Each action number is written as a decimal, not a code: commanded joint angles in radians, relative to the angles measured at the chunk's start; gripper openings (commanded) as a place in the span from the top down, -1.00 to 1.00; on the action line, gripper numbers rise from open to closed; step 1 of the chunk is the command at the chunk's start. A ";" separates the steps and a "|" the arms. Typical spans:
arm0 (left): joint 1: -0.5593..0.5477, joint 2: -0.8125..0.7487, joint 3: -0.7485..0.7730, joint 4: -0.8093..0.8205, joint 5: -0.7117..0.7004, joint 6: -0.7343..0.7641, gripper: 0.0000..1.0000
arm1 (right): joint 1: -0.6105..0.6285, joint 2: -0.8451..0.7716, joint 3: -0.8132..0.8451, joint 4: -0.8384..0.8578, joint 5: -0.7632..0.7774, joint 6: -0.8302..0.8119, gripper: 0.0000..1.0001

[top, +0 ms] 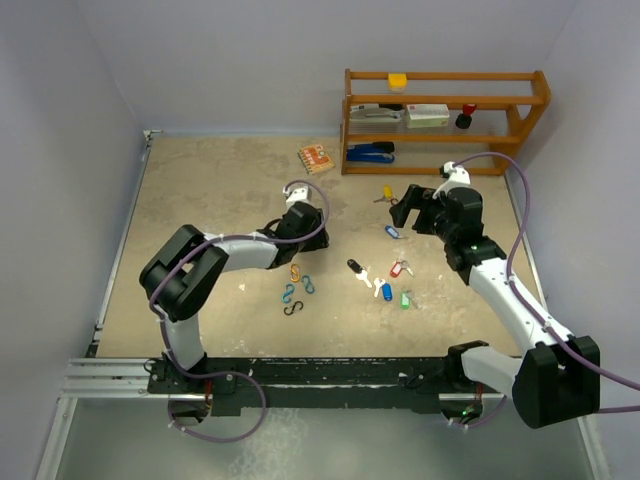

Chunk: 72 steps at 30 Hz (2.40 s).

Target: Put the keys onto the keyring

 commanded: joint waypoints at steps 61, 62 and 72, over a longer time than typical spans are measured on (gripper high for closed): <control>-0.113 0.176 0.136 -0.167 -0.383 0.114 0.07 | 0.001 -0.004 -0.019 0.039 0.016 -0.010 -1.00; -0.117 0.182 0.140 -0.172 -0.386 0.110 0.07 | 0.001 -0.002 -0.019 0.041 0.018 -0.010 -1.00; -0.163 0.220 0.151 -0.205 -0.429 0.083 0.27 | 0.001 0.006 -0.025 0.043 0.015 -0.010 -1.00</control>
